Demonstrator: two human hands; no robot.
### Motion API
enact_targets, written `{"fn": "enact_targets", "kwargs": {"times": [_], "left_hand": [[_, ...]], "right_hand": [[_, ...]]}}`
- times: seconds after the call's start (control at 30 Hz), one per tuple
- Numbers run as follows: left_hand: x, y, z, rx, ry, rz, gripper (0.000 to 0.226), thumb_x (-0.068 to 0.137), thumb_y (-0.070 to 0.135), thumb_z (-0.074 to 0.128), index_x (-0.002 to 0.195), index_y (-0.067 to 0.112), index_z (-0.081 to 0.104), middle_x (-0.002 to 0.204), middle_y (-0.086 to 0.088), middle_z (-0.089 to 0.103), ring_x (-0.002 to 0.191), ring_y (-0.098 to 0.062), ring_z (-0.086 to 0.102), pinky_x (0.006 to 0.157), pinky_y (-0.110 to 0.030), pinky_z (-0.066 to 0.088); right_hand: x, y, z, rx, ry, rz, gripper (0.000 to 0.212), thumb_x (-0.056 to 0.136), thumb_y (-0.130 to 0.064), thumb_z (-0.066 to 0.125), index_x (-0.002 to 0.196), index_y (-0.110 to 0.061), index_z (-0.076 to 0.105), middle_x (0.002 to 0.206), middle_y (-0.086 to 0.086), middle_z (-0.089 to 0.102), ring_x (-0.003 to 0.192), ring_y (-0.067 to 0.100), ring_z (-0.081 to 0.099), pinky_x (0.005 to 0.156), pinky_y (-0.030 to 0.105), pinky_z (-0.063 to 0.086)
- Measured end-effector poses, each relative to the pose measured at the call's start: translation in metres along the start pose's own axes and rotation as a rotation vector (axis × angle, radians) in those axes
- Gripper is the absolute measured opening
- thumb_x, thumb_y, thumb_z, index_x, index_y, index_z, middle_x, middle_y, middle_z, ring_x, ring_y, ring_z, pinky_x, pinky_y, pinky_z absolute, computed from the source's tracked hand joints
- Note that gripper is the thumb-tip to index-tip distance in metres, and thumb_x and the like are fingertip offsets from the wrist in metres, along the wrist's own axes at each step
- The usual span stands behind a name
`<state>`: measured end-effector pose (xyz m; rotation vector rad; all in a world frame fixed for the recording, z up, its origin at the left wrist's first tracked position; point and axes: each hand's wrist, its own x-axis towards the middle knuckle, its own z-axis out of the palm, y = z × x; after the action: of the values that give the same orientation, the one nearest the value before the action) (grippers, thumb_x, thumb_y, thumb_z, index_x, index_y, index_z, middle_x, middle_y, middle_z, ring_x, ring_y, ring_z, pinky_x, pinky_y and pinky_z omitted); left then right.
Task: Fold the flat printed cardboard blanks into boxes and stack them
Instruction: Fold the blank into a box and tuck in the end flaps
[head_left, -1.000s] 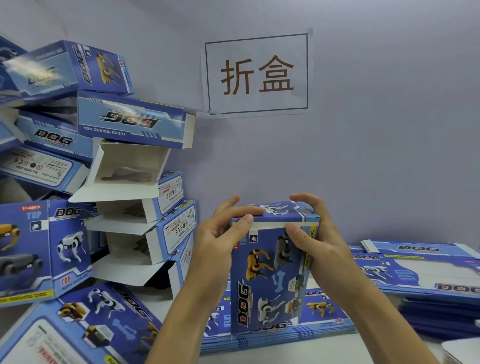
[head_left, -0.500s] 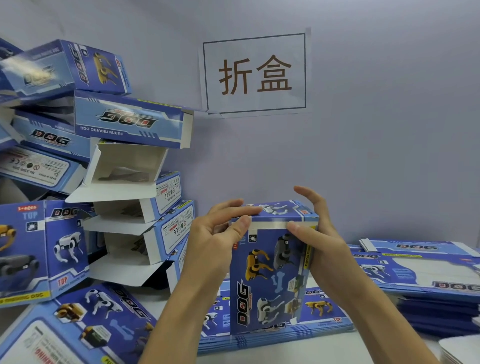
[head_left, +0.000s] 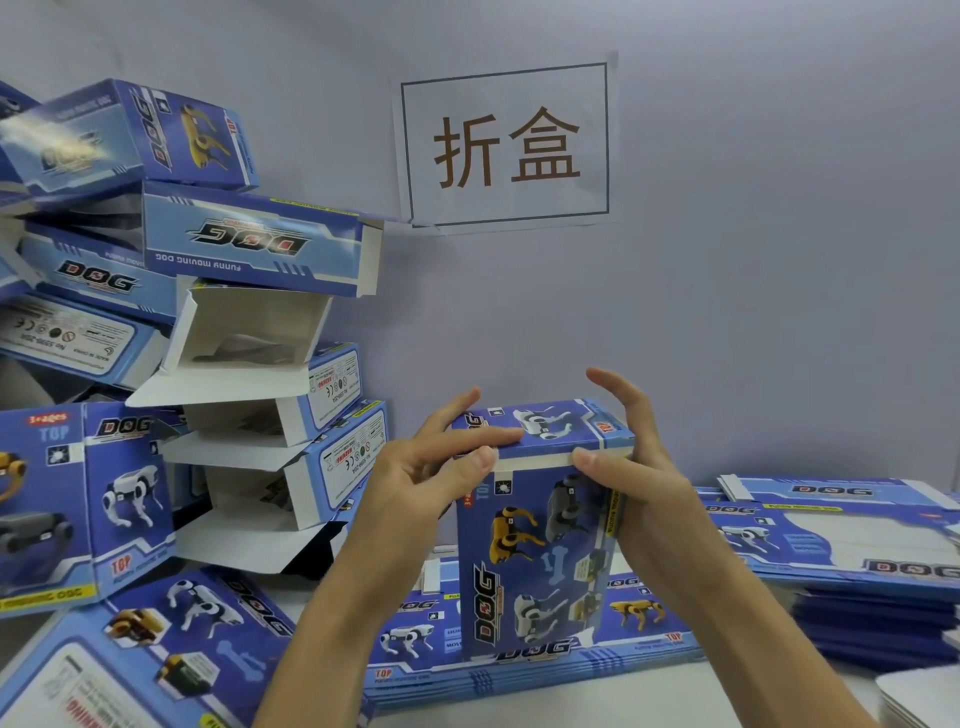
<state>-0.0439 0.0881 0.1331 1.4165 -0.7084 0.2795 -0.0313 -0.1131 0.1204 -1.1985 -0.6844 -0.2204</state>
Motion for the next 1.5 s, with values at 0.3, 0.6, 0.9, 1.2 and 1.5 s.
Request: {"fn": "enact_targets", "kwargs": {"times": [0.3, 0.6, 0.9, 1.2, 1.5], "left_hand": [[0.001, -0.009, 0.012, 0.143, 0.202, 0.131, 0.028, 0.07, 0.029, 0.071, 0.095, 0.041, 0.073, 0.138, 0.021, 0.054, 0.123, -0.014, 0.06, 0.075, -0.033, 0.062], [-0.001, -0.016, 0.011, -0.023, 0.151, 0.129, 0.031, 0.072, 0.031, 0.074, 0.102, 0.037, 0.072, 0.14, 0.024, 0.051, 0.124, -0.026, 0.061, 0.075, -0.045, 0.062], [0.002, -0.019, 0.014, 0.027, 0.231, 0.146, 0.018, 0.066, 0.038, 0.073, 0.083, 0.034, 0.076, 0.134, 0.021, 0.059, 0.133, -0.023, 0.052, 0.085, -0.051, 0.059], [0.002, -0.018, 0.015, 0.002, 0.216, 0.113, 0.019, 0.067, 0.037, 0.074, 0.085, 0.034, 0.076, 0.132, 0.021, 0.058, 0.133, -0.025, 0.051, 0.084, -0.054, 0.059], [0.004, -0.014, 0.01, -0.131, 0.319, 0.076, 0.027, 0.058, 0.044, 0.077, 0.082, 0.032, 0.077, 0.131, 0.018, 0.062, 0.123, -0.028, 0.061, 0.095, -0.058, 0.052]], "right_hand": [[-0.002, -0.001, 0.006, -0.03, 0.043, -0.076, 0.043, 0.072, -0.036, 0.087, 0.111, -0.028, 0.07, 0.14, -0.008, 0.055, 0.122, 0.025, 0.062, 0.082, 0.045, 0.06], [0.0, 0.002, 0.008, -0.087, 0.119, -0.119, 0.027, 0.07, -0.037, 0.075, 0.096, -0.03, 0.073, 0.136, -0.021, 0.054, 0.121, 0.016, 0.062, 0.076, 0.042, 0.061], [0.001, 0.001, 0.01, -0.055, 0.175, -0.131, 0.006, 0.069, -0.027, 0.072, 0.073, -0.029, 0.074, 0.138, -0.014, 0.053, 0.11, 0.011, 0.067, 0.07, 0.038, 0.062], [0.0, 0.002, 0.007, -0.077, 0.21, -0.137, 0.012, 0.069, -0.025, 0.073, 0.081, -0.027, 0.076, 0.138, -0.015, 0.056, 0.114, 0.016, 0.066, 0.07, 0.038, 0.062], [-0.002, -0.001, 0.024, -0.221, 0.126, -0.318, 0.034, 0.083, -0.011, 0.067, 0.115, -0.016, 0.058, 0.113, -0.019, 0.069, 0.104, 0.008, 0.069, 0.07, 0.024, 0.06]]}}
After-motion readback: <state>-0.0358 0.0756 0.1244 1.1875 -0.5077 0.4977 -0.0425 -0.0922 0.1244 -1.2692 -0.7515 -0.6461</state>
